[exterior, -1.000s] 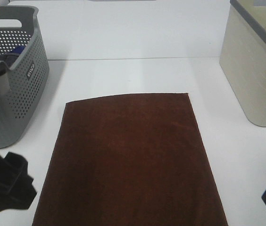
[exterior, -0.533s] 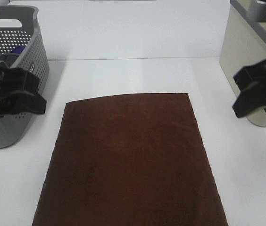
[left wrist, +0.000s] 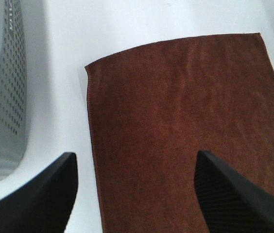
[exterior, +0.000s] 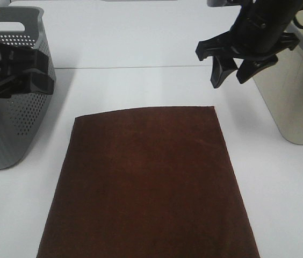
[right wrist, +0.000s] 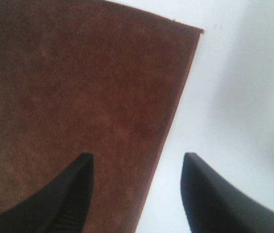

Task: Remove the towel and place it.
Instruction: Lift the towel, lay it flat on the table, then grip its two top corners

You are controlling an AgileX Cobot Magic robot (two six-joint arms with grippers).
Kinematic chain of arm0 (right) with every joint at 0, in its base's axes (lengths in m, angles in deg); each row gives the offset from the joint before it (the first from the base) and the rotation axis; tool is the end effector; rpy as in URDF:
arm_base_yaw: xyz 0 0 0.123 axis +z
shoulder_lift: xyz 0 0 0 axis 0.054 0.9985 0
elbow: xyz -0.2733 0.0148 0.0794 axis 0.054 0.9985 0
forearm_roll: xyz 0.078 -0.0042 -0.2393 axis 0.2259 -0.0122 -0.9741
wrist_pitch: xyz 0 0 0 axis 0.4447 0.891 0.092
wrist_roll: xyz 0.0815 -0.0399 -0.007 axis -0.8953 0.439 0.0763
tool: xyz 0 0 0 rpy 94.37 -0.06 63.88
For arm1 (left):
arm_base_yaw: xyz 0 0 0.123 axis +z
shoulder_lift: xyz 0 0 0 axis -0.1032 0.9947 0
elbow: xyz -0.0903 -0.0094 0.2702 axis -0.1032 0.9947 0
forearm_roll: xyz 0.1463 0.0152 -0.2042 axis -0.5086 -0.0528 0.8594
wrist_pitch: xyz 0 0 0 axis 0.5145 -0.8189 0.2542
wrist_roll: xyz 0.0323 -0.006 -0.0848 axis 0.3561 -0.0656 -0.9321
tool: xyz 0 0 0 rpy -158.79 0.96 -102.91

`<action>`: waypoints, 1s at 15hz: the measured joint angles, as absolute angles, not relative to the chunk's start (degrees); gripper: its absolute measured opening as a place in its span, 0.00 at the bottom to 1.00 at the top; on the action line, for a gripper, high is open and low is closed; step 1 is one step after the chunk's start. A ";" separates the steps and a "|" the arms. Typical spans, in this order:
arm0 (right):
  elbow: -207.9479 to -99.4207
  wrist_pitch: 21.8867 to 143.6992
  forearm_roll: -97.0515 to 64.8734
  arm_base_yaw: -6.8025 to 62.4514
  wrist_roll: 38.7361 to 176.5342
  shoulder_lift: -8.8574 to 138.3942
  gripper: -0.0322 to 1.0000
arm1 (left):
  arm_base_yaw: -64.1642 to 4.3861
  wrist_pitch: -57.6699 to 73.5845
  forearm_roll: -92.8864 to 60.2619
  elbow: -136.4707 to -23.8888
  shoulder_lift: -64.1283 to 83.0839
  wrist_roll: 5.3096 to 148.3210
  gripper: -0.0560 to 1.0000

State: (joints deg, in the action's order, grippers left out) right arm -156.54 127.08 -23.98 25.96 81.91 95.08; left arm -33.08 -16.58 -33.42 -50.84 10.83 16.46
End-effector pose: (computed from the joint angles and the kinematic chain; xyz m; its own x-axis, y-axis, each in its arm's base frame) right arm 0.3534 0.1491 0.2579 -0.8781 -0.3162 -0.3592 -0.3453 0.9383 0.0180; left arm 0.2386 -0.1193 0.2764 -0.7765 -0.0429 -0.6287 0.1449 0.9588 -0.2444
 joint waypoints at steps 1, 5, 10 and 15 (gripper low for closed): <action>-159.75 127.08 -23.98 25.90 81.91 99.09 0.54 | -33.08 -16.69 -33.42 -52.62 13.58 17.55 0.67; -171.84 128.80 -23.98 24.75 81.91 112.90 0.54 | -32.97 -20.99 -33.48 -62.87 27.45 20.58 0.66; -178.09 129.03 -23.24 21.66 83.57 123.38 0.54 | -32.97 -28.90 -33.53 -81.38 45.78 25.63 0.66; -178.37 126.85 -23.98 21.72 83.68 128.20 0.47 | -32.97 -31.76 -33.76 -89.52 53.69 26.03 0.66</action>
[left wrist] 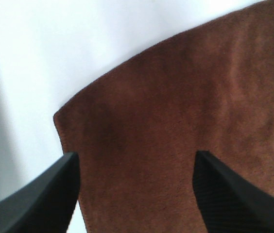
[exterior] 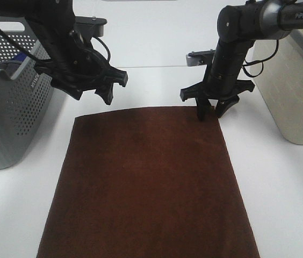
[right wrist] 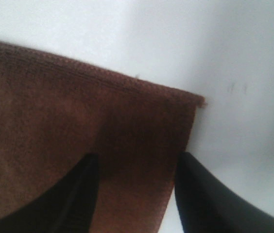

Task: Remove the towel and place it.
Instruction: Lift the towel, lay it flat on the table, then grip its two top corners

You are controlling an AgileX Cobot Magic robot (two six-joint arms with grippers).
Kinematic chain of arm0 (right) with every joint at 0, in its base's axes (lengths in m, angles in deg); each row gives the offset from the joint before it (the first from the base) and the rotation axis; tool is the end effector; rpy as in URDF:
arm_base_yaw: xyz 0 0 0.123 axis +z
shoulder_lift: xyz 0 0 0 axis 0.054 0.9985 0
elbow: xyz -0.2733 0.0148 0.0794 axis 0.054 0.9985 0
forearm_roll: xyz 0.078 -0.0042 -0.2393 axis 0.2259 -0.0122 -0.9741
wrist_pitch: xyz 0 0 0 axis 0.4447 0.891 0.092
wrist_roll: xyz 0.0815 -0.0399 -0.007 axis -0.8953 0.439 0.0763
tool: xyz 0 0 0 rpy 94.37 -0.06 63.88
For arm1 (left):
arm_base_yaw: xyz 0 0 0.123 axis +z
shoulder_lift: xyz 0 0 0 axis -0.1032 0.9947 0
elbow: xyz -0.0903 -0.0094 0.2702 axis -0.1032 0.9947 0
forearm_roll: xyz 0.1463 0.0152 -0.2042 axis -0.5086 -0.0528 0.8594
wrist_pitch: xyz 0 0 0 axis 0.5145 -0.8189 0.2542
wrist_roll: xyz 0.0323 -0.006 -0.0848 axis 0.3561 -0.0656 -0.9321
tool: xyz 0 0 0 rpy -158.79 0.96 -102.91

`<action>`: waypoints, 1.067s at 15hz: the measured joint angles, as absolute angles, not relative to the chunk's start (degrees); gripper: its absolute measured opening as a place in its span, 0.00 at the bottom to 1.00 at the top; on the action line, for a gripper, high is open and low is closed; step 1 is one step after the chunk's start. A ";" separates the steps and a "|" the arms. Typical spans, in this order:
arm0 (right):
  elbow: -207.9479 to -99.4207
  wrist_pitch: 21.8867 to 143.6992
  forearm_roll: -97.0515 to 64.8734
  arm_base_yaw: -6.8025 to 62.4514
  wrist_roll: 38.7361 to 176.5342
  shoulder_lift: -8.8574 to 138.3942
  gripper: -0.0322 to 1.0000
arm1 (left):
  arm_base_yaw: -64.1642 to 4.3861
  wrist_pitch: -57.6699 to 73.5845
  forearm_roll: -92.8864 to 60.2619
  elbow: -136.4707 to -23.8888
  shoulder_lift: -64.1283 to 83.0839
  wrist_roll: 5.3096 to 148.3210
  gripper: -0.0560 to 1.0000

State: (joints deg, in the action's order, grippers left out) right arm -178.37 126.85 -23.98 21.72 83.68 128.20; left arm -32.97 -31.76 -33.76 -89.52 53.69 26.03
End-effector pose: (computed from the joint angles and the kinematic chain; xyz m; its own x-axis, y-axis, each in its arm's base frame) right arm 0.4560 0.1538 0.1061 -0.9391 -0.2965 -0.1739 -0.3016 0.9534 0.0034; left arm 0.3923 -0.1954 0.1931 -0.9006 0.1909 -0.3906 0.2284 0.9722 -0.0514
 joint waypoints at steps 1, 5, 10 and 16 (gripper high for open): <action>-178.49 126.45 -24.38 21.72 83.68 128.37 0.40 | -32.97 -31.76 -33.88 -89.80 54.26 26.08 0.66; -178.83 125.77 -25.42 21.72 84.09 128.65 0.03 | -32.91 -31.88 -35.20 -89.86 54.89 26.20 0.66; -185.25 137.91 -26.50 21.72 85.23 128.77 0.03 | -28.21 -30.67 -34.85 -89.92 54.89 26.14 0.66; -185.71 143.13 -26.91 21.72 85.23 128.77 0.03 | -27.13 -30.27 -30.96 -91.86 60.68 26.14 0.66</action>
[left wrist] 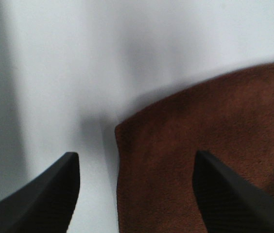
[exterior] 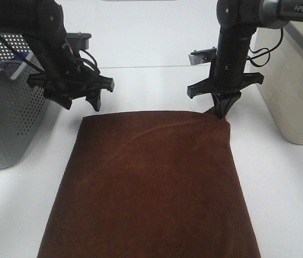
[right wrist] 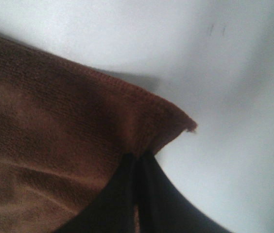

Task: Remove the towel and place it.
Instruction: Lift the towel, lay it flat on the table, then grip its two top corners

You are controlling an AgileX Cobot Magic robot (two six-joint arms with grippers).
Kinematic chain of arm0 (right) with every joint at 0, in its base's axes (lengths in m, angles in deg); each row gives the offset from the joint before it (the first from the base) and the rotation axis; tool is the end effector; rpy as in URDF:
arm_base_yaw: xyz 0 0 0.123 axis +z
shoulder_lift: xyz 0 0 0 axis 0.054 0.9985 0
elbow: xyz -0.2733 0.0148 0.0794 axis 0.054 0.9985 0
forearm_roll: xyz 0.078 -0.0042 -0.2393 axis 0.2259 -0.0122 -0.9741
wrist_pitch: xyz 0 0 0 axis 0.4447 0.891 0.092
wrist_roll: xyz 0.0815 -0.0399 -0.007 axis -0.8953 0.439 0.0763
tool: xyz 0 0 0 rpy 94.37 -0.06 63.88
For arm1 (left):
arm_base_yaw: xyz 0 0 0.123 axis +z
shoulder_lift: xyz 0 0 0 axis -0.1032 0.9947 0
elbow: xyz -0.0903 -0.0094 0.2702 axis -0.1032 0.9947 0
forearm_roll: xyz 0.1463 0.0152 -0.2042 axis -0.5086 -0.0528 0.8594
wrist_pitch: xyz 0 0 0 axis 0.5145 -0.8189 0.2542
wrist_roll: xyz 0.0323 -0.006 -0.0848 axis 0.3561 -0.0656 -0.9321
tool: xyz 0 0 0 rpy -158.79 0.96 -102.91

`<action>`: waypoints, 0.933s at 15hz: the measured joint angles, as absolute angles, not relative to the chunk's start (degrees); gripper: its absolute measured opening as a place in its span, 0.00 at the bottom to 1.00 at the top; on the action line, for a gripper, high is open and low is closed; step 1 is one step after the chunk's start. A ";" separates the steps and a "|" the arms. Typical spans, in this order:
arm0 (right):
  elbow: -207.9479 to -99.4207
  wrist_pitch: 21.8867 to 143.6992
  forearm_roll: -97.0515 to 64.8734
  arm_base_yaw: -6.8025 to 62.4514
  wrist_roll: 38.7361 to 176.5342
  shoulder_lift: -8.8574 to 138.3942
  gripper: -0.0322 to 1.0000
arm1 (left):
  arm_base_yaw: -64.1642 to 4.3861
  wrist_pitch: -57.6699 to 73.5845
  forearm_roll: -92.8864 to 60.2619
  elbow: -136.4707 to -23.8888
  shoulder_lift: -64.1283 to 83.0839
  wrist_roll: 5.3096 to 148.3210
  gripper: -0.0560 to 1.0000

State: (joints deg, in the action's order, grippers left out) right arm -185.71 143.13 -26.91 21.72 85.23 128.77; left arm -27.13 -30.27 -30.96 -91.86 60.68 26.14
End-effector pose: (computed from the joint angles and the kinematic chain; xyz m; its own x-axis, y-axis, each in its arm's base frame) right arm 0.4536 0.1484 0.1307 -0.9390 -0.3439 -0.0080 -0.3431 0.9381 -0.0480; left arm 0.4232 -0.1629 0.1503 -0.9412 0.0737 -0.3298 0.1057 0.9912 -0.0800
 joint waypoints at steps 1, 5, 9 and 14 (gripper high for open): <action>-185.71 143.13 -26.91 21.72 85.23 128.77 0.03 | -27.13 -31.99 -30.44 -92.32 62.29 26.20 0.66; -185.71 143.13 -26.91 21.72 85.23 128.77 0.03 | -27.13 -33.77 -29.81 -92.67 63.78 26.20 0.65; -185.71 143.13 -26.91 21.72 85.23 128.77 0.03 | -27.13 -30.73 -27.86 -92.72 65.55 26.20 0.65; -185.71 143.18 -26.91 21.72 85.23 128.77 0.03 | -27.13 -25.46 -27.81 -93.24 66.87 26.20 0.61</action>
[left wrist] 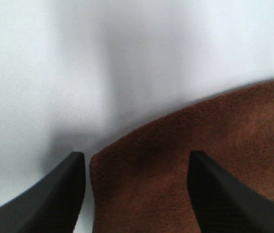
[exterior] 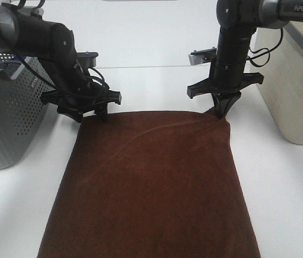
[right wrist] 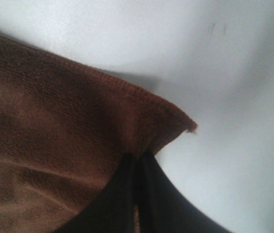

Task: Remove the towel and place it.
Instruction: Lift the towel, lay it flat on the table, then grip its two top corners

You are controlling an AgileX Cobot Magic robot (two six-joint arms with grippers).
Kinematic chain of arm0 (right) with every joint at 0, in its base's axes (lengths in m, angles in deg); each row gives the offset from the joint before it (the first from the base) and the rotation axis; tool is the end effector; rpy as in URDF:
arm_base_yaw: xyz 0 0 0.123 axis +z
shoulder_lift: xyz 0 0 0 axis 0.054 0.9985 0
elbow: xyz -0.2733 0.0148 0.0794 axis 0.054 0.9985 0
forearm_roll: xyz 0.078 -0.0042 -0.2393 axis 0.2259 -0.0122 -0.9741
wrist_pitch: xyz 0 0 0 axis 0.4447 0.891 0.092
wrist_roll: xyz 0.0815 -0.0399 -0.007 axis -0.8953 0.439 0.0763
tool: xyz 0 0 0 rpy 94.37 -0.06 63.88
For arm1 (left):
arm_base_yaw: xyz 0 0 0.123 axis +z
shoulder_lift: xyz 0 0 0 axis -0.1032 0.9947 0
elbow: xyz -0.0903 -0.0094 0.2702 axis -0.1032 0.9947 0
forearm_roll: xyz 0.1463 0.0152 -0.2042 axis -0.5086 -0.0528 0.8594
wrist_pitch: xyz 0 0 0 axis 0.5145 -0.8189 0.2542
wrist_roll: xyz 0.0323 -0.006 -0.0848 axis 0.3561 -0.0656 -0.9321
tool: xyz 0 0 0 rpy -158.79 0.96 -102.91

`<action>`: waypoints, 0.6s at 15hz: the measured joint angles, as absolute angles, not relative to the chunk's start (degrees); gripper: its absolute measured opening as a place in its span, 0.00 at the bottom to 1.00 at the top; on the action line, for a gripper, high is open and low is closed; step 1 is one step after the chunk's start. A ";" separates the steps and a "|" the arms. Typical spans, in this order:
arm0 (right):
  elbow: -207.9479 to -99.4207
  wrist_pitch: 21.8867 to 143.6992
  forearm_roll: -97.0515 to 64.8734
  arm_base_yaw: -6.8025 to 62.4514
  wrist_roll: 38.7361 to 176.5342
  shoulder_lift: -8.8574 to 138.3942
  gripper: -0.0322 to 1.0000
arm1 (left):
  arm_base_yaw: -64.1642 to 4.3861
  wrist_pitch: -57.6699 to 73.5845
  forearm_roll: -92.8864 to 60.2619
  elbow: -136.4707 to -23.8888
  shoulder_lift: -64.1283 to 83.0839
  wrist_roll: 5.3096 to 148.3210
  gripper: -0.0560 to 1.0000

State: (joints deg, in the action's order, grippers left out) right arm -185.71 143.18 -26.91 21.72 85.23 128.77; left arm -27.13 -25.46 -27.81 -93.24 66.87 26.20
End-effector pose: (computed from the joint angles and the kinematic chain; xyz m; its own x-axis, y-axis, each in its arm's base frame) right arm 0.4535 0.1483 0.1307 -0.9390 -0.3439 -0.0071 -0.3431 0.9381 -0.0480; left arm 0.4338 -0.1704 0.1095 -0.9481 0.0337 -0.3163 0.0768 0.9892 -0.1247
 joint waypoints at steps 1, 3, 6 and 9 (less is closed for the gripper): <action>-185.71 143.18 -26.91 21.72 85.23 128.77 0.03 | -27.13 -26.49 -27.75 -94.27 67.61 26.20 0.61; -185.71 143.18 -26.91 21.72 85.23 128.77 0.03 | -27.13 -30.44 -27.75 -97.25 68.82 26.20 0.61; -185.71 143.18 -26.91 21.72 85.23 128.77 0.03 | -27.13 -29.99 -26.89 -100.46 69.10 26.20 0.61; -185.71 143.18 -26.91 21.72 85.23 128.77 0.03 | -27.13 -33.82 -26.54 -103.15 71.22 26.20 0.61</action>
